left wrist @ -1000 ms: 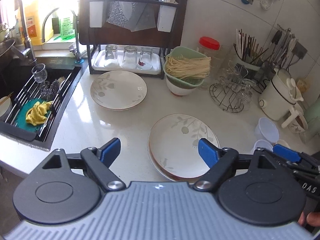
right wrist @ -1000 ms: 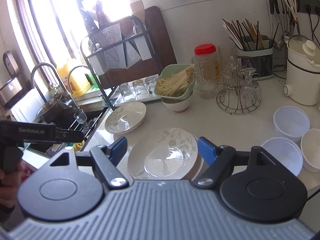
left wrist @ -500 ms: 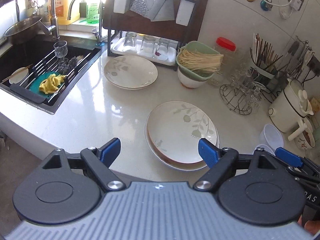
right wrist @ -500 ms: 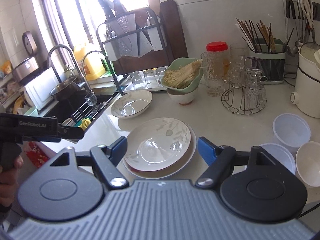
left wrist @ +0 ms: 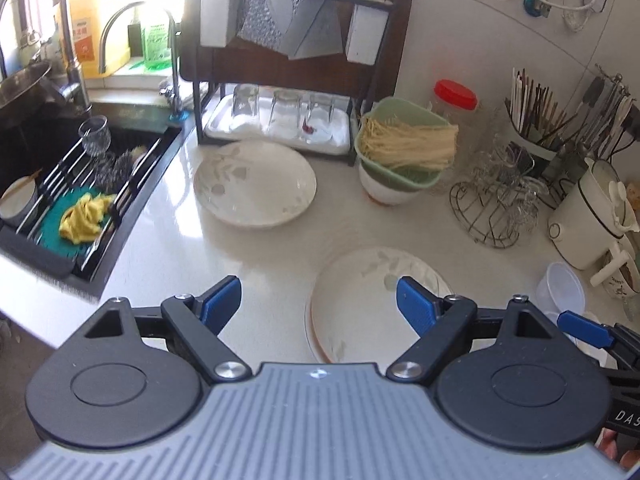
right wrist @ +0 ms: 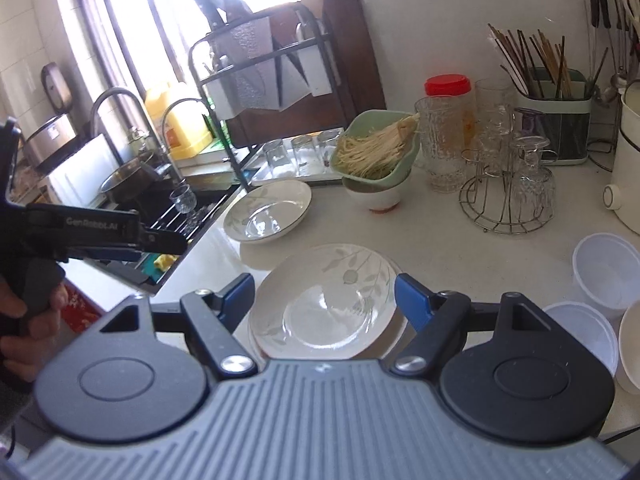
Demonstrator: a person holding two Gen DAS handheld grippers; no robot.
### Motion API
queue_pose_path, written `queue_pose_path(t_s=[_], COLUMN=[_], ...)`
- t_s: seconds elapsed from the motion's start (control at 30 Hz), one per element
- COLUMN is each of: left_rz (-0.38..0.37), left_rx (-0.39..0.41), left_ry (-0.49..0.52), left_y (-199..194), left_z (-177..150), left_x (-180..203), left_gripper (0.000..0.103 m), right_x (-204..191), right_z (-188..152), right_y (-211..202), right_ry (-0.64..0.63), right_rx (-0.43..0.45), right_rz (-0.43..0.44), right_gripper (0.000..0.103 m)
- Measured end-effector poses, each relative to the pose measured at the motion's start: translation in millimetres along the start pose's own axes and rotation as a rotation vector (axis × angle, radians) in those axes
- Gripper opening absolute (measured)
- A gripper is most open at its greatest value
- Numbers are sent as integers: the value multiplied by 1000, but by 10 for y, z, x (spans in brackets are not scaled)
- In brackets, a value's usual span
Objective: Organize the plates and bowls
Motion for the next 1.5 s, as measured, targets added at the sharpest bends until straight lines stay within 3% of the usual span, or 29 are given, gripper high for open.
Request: queue_pose_path(t_s=[0.17,0.47,0.77,1.17,1.4,1.5], left_rz=[-13,-39,-23,-17,-39,-48], left_rx=[3,-66,-114,-180,-202,-228], left_ry=[37,51,44,-29,-86,-106], left_y=[210,788,1400,2165,2498,2651], left_z=[315,686,960,948,1024,1080], left_x=[-69,-365,-908,-1533,-1667,-1682], left_gripper=[88,88,88,86,64,46], right_x=[-49,-166,-216,-437,-414,-351], right_z=[114,368,525,406,491,510], right_y=[258,804,1528,2360,2873,3107], right_ry=[20,59,105,131,114,157], right_rx=[-5,-38,-74,-156,-150,-155], right_rz=[-16,-46,-79,-10,-32,-27], right_gripper=[78,78,78,71,58,52])
Point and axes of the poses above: each gripper's, at about its wrist camera, not at the fingertips, and y roughly the way its jaws point, x to its right, z to its top, the point moved 7 cm from there along y, roughly the way its jaws point, and after that the axes turned 9 degrees about -y, right-handed, at the moved point
